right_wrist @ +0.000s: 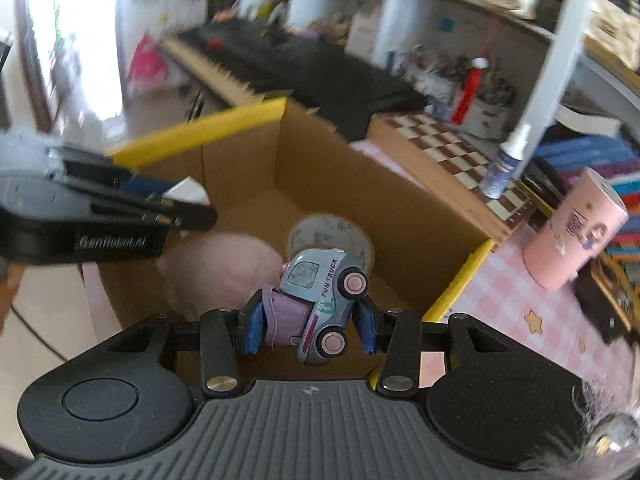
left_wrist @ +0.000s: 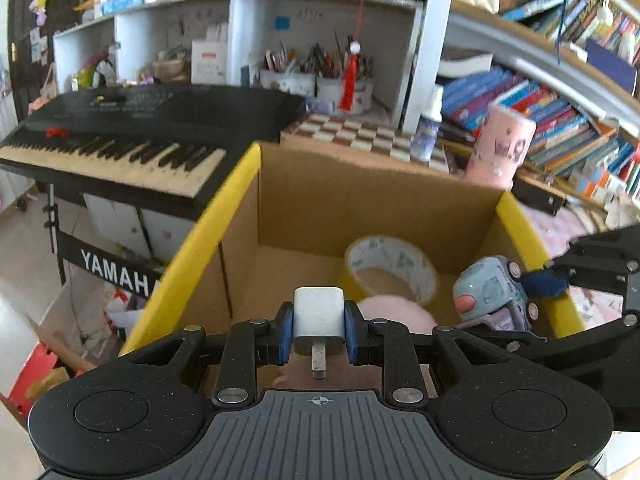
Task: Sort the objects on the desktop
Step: 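Lower the charger into the yellow box with the left gripper while the right gripper lowers the truck in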
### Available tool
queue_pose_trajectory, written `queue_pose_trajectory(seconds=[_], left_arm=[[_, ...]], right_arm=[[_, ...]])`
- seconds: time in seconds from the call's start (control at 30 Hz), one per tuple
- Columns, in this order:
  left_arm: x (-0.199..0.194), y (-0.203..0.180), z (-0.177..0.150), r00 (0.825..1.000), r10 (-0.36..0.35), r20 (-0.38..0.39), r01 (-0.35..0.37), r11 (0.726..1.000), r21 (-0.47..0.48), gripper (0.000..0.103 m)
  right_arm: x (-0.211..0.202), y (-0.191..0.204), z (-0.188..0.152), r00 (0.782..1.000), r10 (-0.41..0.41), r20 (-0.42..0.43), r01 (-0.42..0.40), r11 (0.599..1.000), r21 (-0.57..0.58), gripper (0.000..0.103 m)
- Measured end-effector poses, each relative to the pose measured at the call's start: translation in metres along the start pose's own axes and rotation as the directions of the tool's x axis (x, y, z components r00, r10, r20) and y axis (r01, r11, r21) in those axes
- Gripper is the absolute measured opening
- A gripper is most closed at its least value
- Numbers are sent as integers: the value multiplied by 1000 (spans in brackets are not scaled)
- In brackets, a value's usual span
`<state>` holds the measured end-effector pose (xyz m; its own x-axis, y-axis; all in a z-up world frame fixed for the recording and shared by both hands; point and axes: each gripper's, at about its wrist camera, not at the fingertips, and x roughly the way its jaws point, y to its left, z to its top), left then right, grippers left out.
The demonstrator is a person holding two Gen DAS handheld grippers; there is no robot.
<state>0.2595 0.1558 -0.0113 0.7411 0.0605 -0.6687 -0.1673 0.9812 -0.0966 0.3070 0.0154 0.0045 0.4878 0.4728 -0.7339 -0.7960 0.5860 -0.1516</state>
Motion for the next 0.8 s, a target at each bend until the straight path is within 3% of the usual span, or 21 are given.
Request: queue_pose_trajectory(seconds=[0.23,0.4,0.63,0.73,0.8], left_arm=[[1,-8,-1,1000,7,-21,-6,1000,14,24],[-1,-20,-2,999,-10,-36,11,999,35,24],[3,-18,-2,1000,-1,-31,2,1000,27,26],[2,-11,0,1000,2,-28,-2,1000,7,35],[-1,-8,0,1000,16,-14,-16,1000,-3,52]], right_arm=[[26,3,0,997,0,-78,-12,989,-144,43],[36,3,-4,995,-32,-99,1,953,-303,43],[44,5,-7,992,-64,-109,15,914,-406,45],[46,4,-6,992,-55,-109,8,919,-395,52],[44,3,-6,994,-46,-101,5,929,-370,52]])
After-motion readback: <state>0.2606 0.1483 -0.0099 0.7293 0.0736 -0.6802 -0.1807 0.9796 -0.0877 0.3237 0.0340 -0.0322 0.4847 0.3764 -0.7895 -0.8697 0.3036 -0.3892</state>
